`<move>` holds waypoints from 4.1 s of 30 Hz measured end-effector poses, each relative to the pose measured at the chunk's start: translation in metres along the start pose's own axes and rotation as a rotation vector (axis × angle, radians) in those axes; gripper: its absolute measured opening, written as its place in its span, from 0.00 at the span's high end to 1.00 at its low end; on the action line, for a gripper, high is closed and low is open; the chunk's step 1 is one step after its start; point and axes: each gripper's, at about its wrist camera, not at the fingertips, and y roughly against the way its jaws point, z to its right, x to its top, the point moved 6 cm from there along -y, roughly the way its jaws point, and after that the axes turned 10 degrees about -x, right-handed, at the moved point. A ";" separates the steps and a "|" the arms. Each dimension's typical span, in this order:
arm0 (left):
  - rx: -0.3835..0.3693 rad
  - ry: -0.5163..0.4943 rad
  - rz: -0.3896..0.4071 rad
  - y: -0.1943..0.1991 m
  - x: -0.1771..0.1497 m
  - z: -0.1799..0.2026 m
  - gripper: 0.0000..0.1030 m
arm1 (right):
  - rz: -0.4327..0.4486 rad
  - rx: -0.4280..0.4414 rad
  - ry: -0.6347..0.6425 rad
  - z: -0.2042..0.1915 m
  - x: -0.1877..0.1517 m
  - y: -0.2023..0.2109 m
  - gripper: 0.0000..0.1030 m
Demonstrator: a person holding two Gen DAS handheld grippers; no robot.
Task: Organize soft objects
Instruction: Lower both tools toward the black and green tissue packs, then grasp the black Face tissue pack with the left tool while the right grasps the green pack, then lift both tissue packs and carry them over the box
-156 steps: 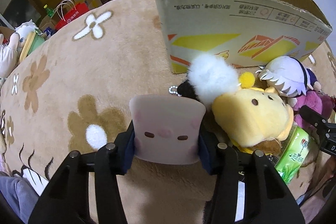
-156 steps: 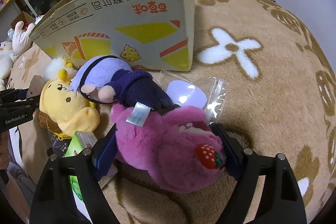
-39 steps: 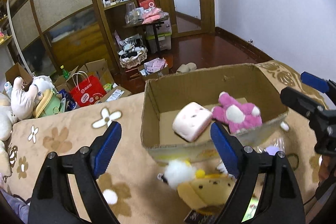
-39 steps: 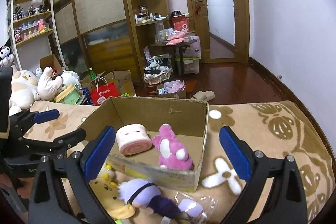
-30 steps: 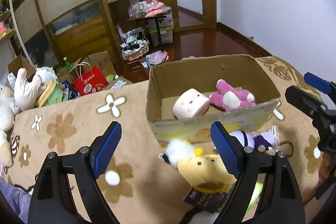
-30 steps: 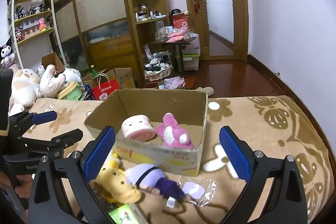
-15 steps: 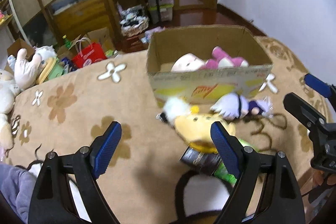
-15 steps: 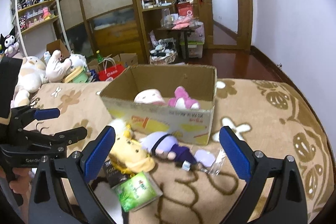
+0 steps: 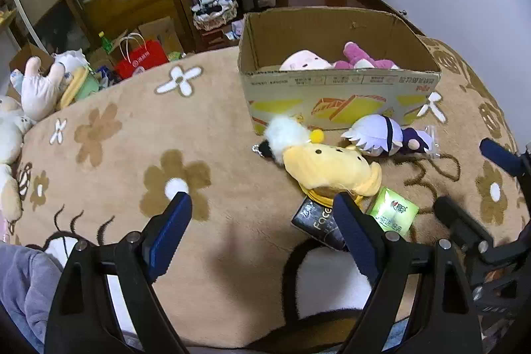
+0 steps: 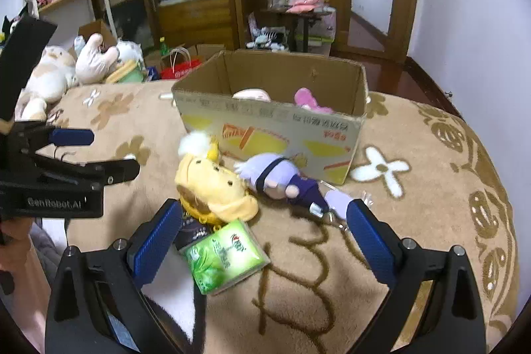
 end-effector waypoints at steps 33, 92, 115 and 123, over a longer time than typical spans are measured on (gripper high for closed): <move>-0.170 0.002 -0.320 -0.081 -0.026 0.022 0.17 | -0.334 0.150 0.050 -0.032 -0.050 -0.070 0.06; -0.218 -0.001 -0.264 -0.097 -0.038 0.040 0.39 | -0.378 0.122 -0.059 0.000 -0.055 -0.075 0.47; -0.119 -0.037 0.179 0.008 0.005 0.035 0.39 | -0.064 0.111 -0.157 0.026 -0.003 -0.018 0.54; -0.078 -0.074 0.357 0.036 0.020 0.041 0.39 | 0.086 0.103 -0.200 0.038 0.028 0.004 0.54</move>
